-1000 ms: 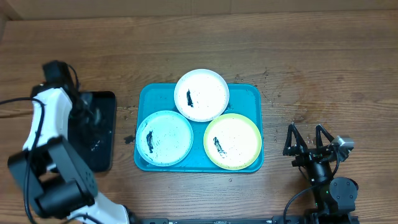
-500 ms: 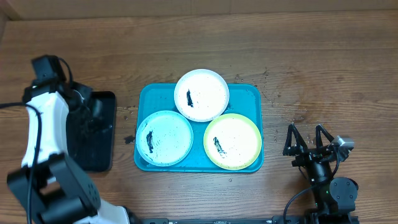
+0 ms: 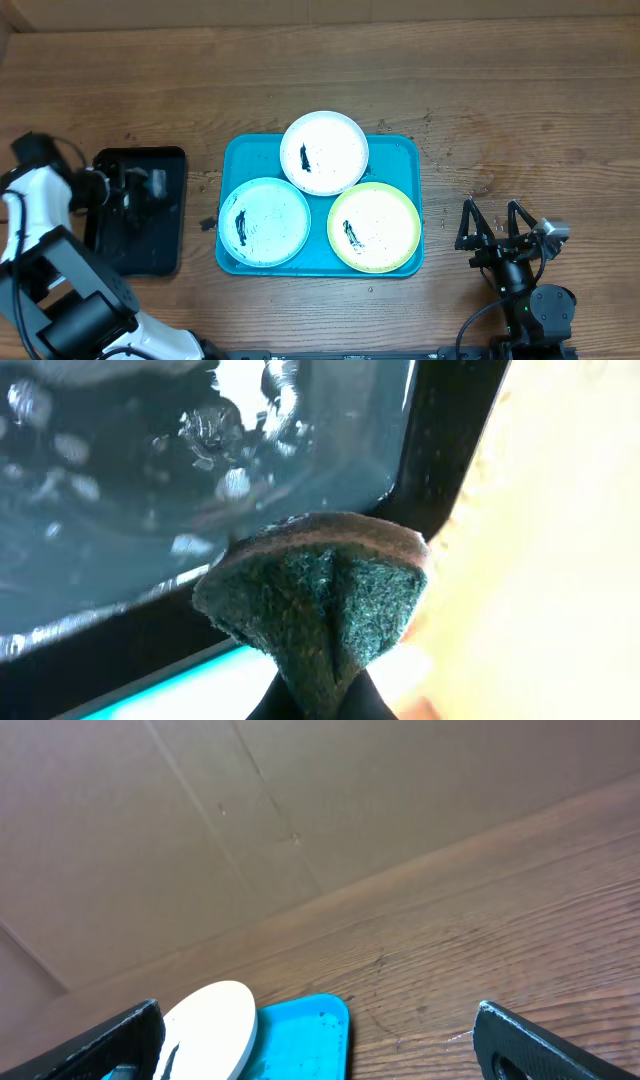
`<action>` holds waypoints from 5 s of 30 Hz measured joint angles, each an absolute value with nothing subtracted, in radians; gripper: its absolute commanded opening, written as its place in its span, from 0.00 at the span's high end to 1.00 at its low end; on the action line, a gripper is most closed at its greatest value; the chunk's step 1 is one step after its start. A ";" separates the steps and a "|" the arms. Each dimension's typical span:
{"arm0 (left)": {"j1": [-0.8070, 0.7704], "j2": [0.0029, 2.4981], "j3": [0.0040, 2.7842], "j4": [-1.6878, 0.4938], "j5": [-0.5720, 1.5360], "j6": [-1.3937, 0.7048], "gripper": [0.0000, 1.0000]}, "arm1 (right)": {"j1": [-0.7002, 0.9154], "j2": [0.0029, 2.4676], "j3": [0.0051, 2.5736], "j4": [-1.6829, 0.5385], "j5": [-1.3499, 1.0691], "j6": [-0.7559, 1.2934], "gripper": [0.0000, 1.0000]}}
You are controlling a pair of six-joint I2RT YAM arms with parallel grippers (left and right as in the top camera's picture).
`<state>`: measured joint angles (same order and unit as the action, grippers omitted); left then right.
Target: Clean dirty plates on tray and stack at the side
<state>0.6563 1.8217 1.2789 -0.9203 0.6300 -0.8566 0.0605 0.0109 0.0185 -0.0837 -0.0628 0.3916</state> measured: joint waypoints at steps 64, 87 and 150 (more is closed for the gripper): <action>0.551 1.735 1.310 -0.947 0.296 -0.342 0.96 | 0.060 0.011 0.019 -0.084 -0.063 0.392 0.00; 0.572 1.877 1.312 -0.999 0.267 -0.367 0.96 | 0.060 0.011 0.019 -0.084 -0.063 0.392 0.00; 0.174 1.634 1.501 -1.422 0.424 -0.224 0.96 | 0.060 0.011 0.019 -0.084 -0.063 0.392 0.00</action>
<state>0.1738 1.6337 1.5013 -1.4220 0.4240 -0.2245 0.0605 0.0109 0.0185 -0.0837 -0.0628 0.3916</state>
